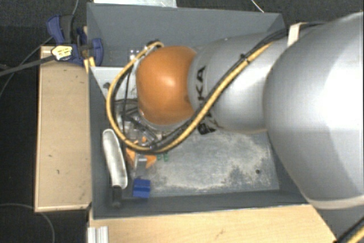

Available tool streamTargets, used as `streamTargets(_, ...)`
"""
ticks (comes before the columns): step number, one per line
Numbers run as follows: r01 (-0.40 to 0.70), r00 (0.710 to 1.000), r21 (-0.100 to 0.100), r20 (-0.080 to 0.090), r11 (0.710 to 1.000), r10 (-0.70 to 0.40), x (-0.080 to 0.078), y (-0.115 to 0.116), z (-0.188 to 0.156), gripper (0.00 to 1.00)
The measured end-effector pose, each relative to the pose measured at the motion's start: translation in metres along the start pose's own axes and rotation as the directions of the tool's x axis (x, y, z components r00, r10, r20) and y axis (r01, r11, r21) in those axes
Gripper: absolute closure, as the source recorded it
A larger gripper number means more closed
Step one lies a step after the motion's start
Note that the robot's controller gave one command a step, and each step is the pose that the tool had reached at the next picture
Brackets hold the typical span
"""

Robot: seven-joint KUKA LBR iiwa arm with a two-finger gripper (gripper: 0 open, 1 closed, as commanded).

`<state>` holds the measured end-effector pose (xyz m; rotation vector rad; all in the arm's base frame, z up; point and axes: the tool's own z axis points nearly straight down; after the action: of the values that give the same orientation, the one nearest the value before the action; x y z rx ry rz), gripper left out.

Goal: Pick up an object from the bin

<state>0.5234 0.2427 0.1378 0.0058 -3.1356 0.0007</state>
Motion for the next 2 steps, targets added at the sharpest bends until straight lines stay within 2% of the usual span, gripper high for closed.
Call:
streamTargets(1,-0.007,1.000,-0.002,0.008,1.000,0.007,-0.002,-0.001,-0.005,0.00)
streamTargets(2,0.015,1.000,-0.005,0.006,1.000,-0.015,-0.020,-0.027,0.041,0.00)
